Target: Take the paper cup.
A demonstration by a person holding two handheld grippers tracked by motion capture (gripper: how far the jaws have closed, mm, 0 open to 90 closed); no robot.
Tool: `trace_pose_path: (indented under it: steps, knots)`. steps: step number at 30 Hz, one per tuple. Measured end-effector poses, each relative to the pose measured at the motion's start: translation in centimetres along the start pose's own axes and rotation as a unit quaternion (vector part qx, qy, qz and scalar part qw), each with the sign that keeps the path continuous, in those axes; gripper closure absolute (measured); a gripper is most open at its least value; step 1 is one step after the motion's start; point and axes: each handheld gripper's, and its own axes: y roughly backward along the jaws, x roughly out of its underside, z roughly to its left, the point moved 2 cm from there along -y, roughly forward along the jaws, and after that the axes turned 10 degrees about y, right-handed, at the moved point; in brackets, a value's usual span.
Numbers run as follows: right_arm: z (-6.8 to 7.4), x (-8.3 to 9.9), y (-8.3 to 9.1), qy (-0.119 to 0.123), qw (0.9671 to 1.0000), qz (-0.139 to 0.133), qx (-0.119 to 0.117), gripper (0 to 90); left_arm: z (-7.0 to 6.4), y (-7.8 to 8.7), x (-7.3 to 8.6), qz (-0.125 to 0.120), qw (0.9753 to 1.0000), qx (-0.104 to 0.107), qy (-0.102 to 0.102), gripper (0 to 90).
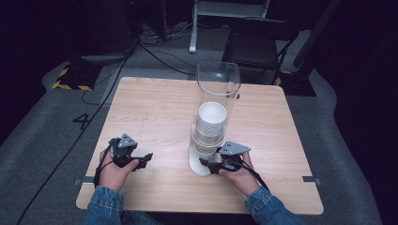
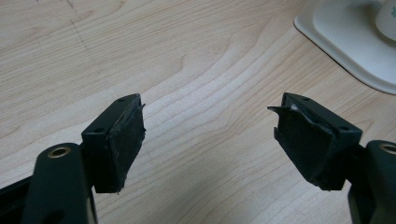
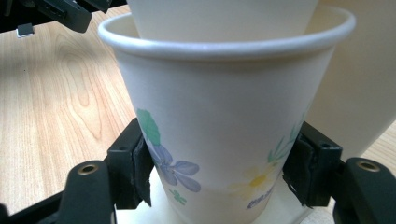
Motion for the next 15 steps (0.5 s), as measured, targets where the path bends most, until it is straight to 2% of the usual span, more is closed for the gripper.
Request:
trace_pose_path:
  steps: [11,15]
  knots:
    - [-0.2,0.3,0.6,-0.004,1.0,0.004,0.005,33.2,0.0,-0.2,-0.1,0.002,1.0,0.002,0.001,23.9]
    - [-0.3,0.4,1.1,0.003,0.9999,0.012,0.009,33.3,0.1,-0.4,-0.2,0.002,1.0,0.003,0.002,23.9]
